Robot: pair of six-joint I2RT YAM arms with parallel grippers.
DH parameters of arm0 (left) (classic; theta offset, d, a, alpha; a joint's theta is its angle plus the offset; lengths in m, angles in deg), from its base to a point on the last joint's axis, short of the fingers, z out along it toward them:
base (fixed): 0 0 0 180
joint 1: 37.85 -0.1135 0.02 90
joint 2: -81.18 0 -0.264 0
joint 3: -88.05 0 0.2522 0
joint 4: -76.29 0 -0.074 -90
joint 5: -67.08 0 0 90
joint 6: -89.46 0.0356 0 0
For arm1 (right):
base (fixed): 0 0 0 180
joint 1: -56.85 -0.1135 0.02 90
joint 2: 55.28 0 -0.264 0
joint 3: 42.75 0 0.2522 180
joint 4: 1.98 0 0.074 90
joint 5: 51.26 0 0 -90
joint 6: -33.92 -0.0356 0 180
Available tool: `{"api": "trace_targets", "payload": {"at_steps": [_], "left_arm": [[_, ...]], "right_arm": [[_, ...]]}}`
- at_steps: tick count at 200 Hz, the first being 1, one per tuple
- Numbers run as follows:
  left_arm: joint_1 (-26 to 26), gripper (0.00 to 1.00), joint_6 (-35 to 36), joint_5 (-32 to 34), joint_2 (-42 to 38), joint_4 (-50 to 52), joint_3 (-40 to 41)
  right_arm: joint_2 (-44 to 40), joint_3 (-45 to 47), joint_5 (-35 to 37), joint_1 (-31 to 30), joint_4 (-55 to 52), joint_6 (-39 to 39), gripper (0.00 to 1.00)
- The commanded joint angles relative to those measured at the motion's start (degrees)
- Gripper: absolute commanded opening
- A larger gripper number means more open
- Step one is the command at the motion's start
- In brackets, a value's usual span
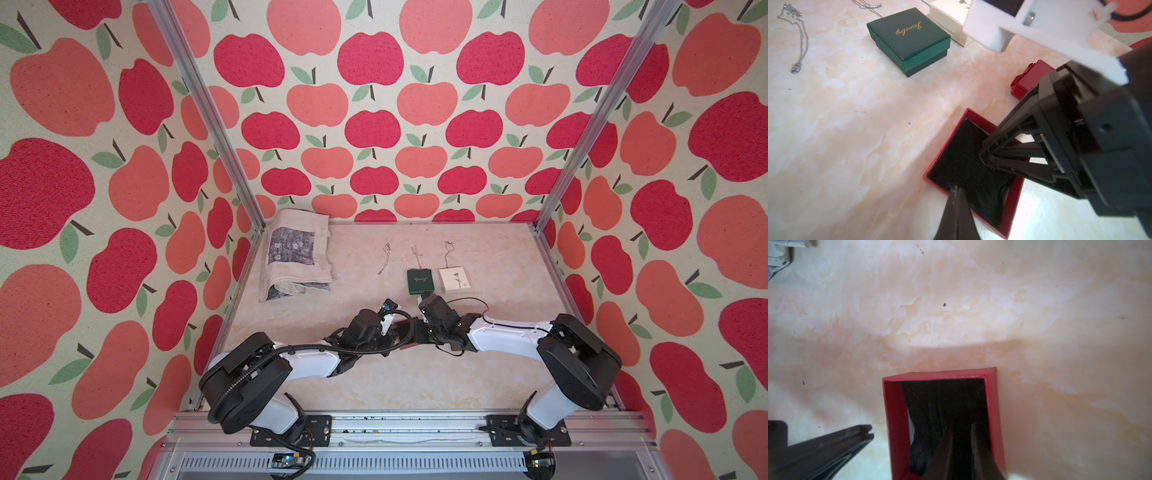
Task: Take the necklace out of the lift-off lid jewelry box
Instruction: Place the inner lining in the jewelry box.
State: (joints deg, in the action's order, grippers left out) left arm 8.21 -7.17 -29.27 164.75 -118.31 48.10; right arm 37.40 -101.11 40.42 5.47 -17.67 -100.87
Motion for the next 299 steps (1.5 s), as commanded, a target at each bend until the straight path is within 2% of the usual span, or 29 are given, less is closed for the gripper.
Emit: {"api": "trace_targets", "payload": {"at_steps": [1, 94, 133, 160, 174, 190, 201, 209, 253, 277, 299], "left_arm": [[-0.30, 0.00, -0.93, 0.90, -0.99, 1.03, 0.53], [0.42, 0.00, -1.01, -0.83, 3.70, -0.55, -1.85], [0.87, 0.00, -1.06, -0.73, 3.76, -0.76, -2.10], [0.96, 0.05, -0.67, -0.11, 2.21, 0.20, -2.11], [0.96, 0.11, -0.49, 0.24, 0.83, 1.05, -1.97], [0.96, 0.23, -0.05, -0.01, -1.05, 1.88, -1.60], [0.88, 0.36, 0.42, -0.53, -2.65, 2.33, -1.23], [0.87, 0.41, 0.77, -1.12, -3.87, 2.70, -0.97], [0.22, 0.53, 3.27, -3.75, -10.42, 4.45, 1.03], [-0.45, 0.57, 3.81, -5.53, -13.21, 4.37, 2.86], [-0.49, 0.63, 4.17, -6.97, -15.54, 3.93, 4.81]], "right_arm": [[-1.56, -0.44, 3.15, -0.17, -5.25, 0.99, 0.20], [-8.37, 5.78, 4.83, 1.42, -7.45, -1.09, 0.21], [-13.27, 6.76, 2.13, 2.34, -6.86, 2.80, 0.27], [-17.87, 4.96, 3.76, 2.50, -11.61, 5.71, 0.32], [-20.34, 4.14, 6.02, 2.98, -15.64, 7.04, 0.35], [-22.74, 3.74, 7.72, 4.07, -19.81, 8.42, 0.40], [-24.25, 3.58, 8.74, 5.18, -22.57, 9.40, 0.44], [-25.16, 3.41, 9.34, 6.02, -24.63, 10.21, 0.48], [-27.91, 3.94, 11.00, 10.23, -31.33, 13.77, 0.72], [-26.59, 4.26, 10.09, 12.01, -31.60, 14.85, 0.89], [-23.88, 3.92, 9.33, 12.95, -30.97, 15.83, 0.98]]}}
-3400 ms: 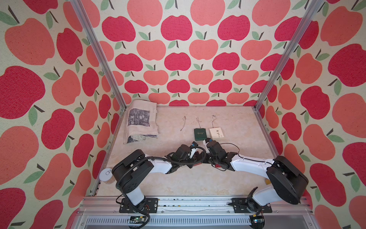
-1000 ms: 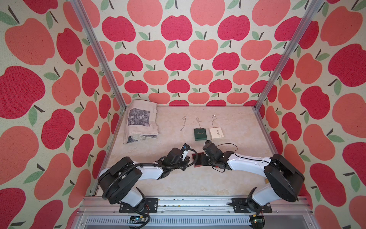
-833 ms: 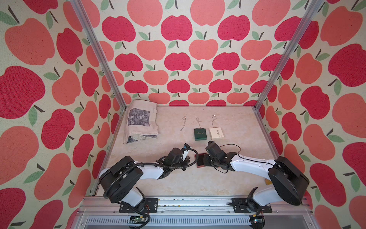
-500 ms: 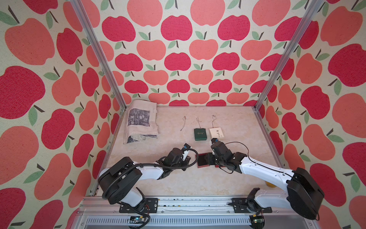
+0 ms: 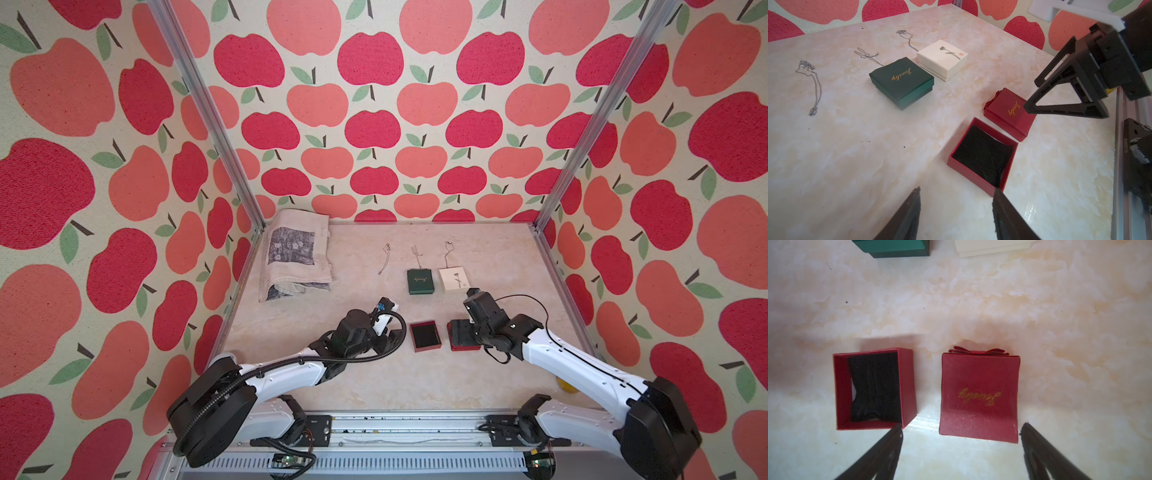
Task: Take the necklace out of the lift-off lid jewelry box
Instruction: Place the inner lining in the jewelry box, then pick up the lid from the center of the board.
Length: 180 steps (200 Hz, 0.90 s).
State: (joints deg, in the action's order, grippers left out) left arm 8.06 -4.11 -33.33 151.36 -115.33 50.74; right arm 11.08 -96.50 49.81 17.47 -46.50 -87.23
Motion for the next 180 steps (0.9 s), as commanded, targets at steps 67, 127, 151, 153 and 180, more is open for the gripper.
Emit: {"api": "trace_targets", "payload": {"at_steps": [67, 127, 151, 153, 180], "left_arm": [[-0.38, 0.68, 1.29, -2.11, -5.11, 2.35, 4.27], [-0.46, 0.69, 1.51, -1.70, -4.91, 3.09, 4.09], [-0.43, 0.69, 1.81, -1.71, -4.99, 3.41, 3.86], [-0.44, 0.69, 1.82, -1.69, -4.97, 3.41, 3.86], [-0.45, 0.70, 1.80, -1.64, -5.04, 3.49, 3.78]], "right_arm": [[11.56, -2.95, 0.94, 1.72, 0.12, 2.43, 0.99], [13.28, -3.17, 1.58, 2.54, 1.14, 2.84, 0.97], [13.94, -3.14, 0.82, 3.17, 1.83, 3.46, 0.95], [13.96, -3.16, 0.69, 3.23, 1.93, 3.53, 0.95], [14.75, -3.34, -0.12, 3.59, 2.64, 4.39, 0.93]]}}
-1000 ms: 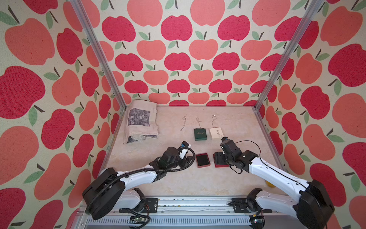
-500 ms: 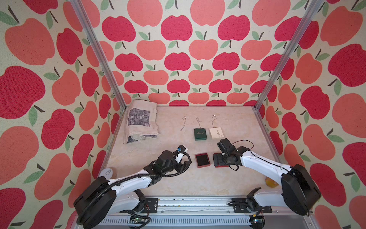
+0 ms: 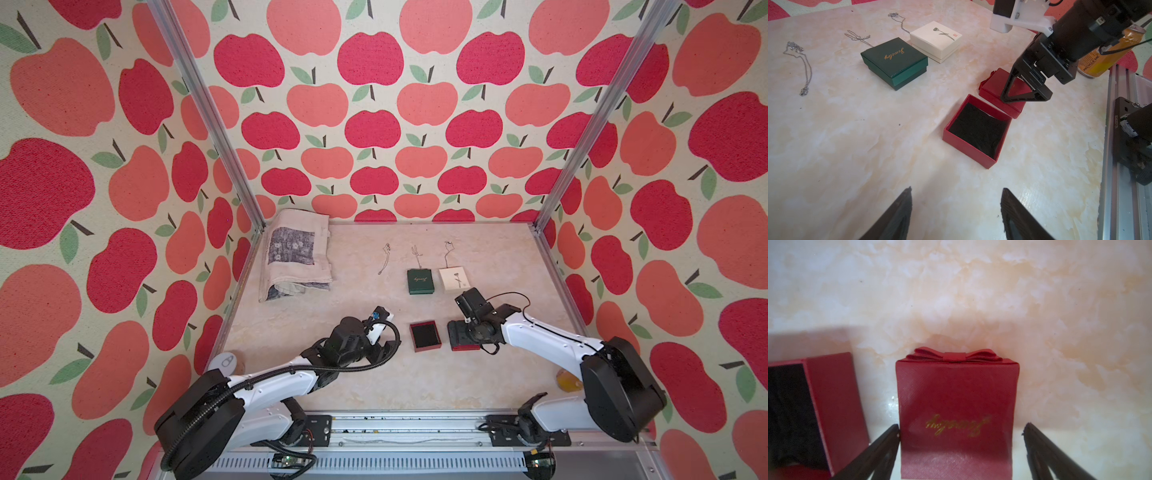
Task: Take the necklace out of the lift-off lid jewelry box
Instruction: Pick up the lid from the center of the board.
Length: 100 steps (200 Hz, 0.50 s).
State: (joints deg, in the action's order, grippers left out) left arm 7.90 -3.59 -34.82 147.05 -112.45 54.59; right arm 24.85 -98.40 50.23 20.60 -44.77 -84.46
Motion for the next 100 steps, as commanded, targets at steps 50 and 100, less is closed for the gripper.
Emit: {"api": "trace_targets", "payload": {"at_steps": [50, 100], "left_arm": [[-0.32, 0.70, 1.20, -0.10, -1.00, 0.79, 0.01], [-0.27, 0.71, 1.07, -0.62, -0.31, 0.19, -0.02]], "right_arm": [[1.71, -1.97, -1.39, 0.59, 1.35, 2.08, 0.88], [1.71, -2.32, -1.65, 0.64, 0.76, 2.34, 0.86]]}}
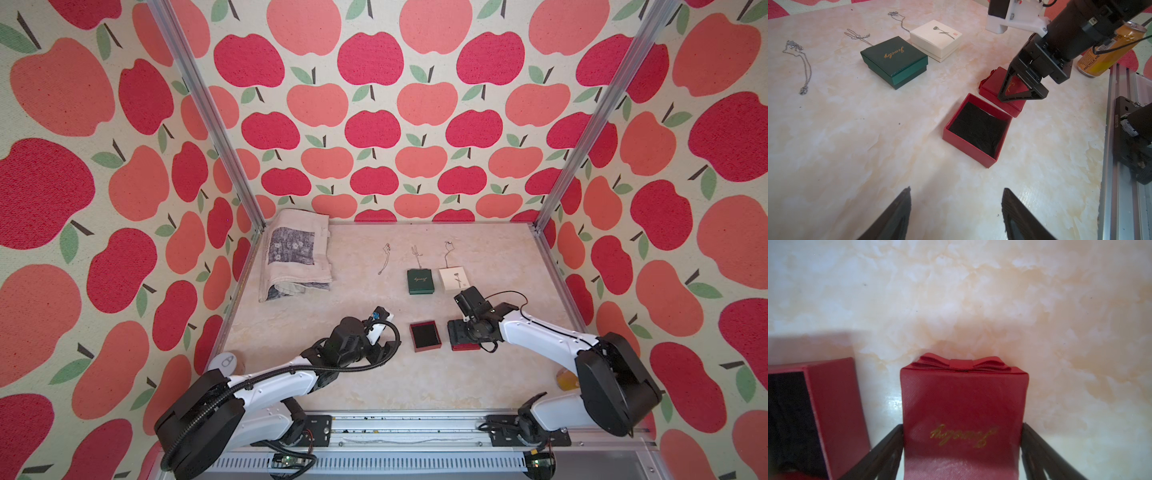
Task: Take the necklace out of the lift-off lid jewelry box
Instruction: Pick up the lid from the center of the board, then close the lid on the jewelry box.
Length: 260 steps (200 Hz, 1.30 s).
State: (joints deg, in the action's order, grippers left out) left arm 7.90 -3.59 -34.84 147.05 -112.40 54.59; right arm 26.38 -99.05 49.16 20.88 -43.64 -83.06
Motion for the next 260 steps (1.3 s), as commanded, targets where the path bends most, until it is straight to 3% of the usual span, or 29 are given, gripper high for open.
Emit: {"api": "trace_targets", "payload": {"at_steps": [1, 62, 117, 260], "left_arm": [[-0.25, 0.71, 1.05, -0.62, -0.26, 0.10, 0.00], [-0.30, 0.71, 0.85, -2.26, 5.69, -4.44, -0.87], [-0.09, 0.70, 1.33, -2.42, 12.19, -11.95, -1.04], [0.78, 0.67, 5.20, -2.45, 25.92, -21.21, -4.72]], "right_arm": [[0.13, -1.71, -0.62, 0.32, -0.39, 0.95, 0.86], [-3.09, -4.44, -1.33, 0.28, -4.15, 2.01, 0.85], [-3.44, -6.71, -7.75, -0.36, -4.76, 1.50, 0.83], [6.40, -14.81, -7.75, -10.74, -3.55, -3.24, 0.81]]}}
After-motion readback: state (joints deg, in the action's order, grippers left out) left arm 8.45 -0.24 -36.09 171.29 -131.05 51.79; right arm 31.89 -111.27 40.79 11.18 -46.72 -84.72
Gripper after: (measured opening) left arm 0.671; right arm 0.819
